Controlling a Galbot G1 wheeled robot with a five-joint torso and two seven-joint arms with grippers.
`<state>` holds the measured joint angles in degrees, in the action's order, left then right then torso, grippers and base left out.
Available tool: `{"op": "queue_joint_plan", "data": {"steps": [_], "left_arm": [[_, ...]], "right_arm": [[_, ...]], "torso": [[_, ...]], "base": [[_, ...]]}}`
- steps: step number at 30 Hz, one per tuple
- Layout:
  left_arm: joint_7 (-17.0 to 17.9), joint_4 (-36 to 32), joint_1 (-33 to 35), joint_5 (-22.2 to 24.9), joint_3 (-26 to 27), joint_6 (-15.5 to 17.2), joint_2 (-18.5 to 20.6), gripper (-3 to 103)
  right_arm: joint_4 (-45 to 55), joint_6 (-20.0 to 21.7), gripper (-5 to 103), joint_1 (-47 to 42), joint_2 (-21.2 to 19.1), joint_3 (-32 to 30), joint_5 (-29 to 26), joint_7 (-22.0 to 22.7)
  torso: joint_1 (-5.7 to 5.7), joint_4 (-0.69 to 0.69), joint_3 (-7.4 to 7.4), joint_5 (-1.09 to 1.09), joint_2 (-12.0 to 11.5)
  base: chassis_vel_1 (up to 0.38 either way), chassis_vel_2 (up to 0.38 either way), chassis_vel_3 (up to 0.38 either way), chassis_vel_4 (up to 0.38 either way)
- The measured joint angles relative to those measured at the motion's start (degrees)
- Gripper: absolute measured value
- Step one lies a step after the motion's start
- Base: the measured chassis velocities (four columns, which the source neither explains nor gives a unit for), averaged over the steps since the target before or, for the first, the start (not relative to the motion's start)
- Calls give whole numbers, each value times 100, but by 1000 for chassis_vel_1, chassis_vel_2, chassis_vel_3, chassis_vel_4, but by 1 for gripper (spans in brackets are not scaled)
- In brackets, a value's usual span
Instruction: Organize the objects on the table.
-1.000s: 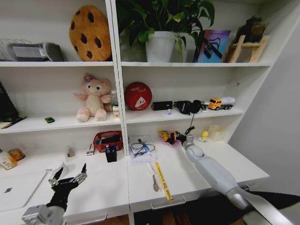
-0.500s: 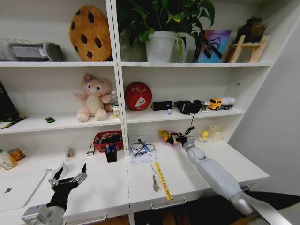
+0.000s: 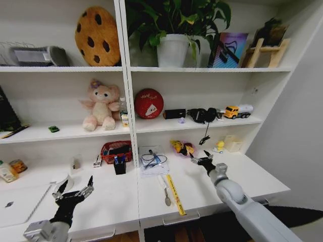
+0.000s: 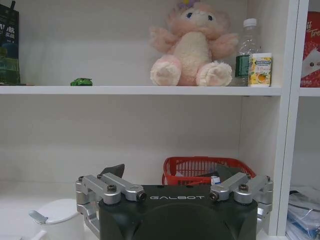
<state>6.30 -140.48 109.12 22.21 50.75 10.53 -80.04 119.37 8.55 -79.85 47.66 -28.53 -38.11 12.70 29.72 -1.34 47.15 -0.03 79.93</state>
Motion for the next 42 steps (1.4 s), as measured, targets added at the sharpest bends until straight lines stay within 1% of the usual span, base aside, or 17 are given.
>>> {"op": "queue_joint_plan", "data": {"steps": [1,2,3,4,5,6,7,9,10,11,12,13,15,18,42], "left_arm": [[-2,0,0,0,0,1,0,100],[-2,0,0,0,0,1,0,100],[0,0,0,0,0,0,1,100],[0,0,0,0,0,1,0,100],[0,0,0,0,0,1,0,100],[-1,0,0,0,0,1,1,100],[-2,0,0,0,0,1,1,100],[-1,0,0,0,0,1,0,100],[-1,0,0,0,0,1,0,100],[1,0,0,0,0,1,0,100],[-1,0,0,0,0,1,0,100],[-1,0,0,0,0,1,0,100],[-1,0,0,0,0,1,0,100],[-1,0,0,0,0,1,0,100],[-1,0,0,0,0,0,0,100]], "right_arm": [[339,-9,100,-477,79,-365,47,-83],[339,-9,100,-477,79,-365,47,-83],[537,-39,100,-809,143,-596,107,-156],[830,-127,100,-1409,271,-960,246,-313],[830,-127,100,-1409,271,-960,246,-313],[1119,-317,100,-2106,453,-1319,487,-512],[1286,-502,100,-2532,598,-1502,671,-671],[1451,-832,100,-2985,817,-1658,927,-901],[1451,-832,100,-2985,817,-1658,927,-901],[1503,-1026,100,-3161,988,-1673,1103,-1004],[1523,-1110,100,-3228,1108,-1629,1216,-1028],[1523,-1110,100,-3228,1108,-1629,1216,-1028],[1560,-1146,100,-3274,1261,-1494,1378,-999],[1568,-1144,100,-3270,1316,-1415,1466,-942],[1513,-1111,100,-3181,1301,-1354,1447,-907]], "torso": [[-1,1,-1,0,0],[-1,1,-1,0,0],[0,3,-1,2,0],[0,1,0,3,0],[0,1,0,3,0],[-1,-3,-1,1,0],[-1,-2,-1,2,0],[-1,0,-1,1,1],[-1,0,-1,1,1],[-1,0,0,2,1],[-1,2,0,2,0],[-1,2,0,2,0],[0,2,1,3,0],[0,2,1,2,0],[1,1,1,3,-1]], "base": [[0,0,0,0],[0,0,0,0],[0,0,0,0],[0,0,0,0],[0,0,0,0],[0,0,0,0],[0,0,0,0],[0,0,0,0],[0,0,0,0],[0,0,0,0],[0,0,0,0],[0,0,0,0],[0,0,0,0],[0,0,0,0],[0,0,0,0]]}}
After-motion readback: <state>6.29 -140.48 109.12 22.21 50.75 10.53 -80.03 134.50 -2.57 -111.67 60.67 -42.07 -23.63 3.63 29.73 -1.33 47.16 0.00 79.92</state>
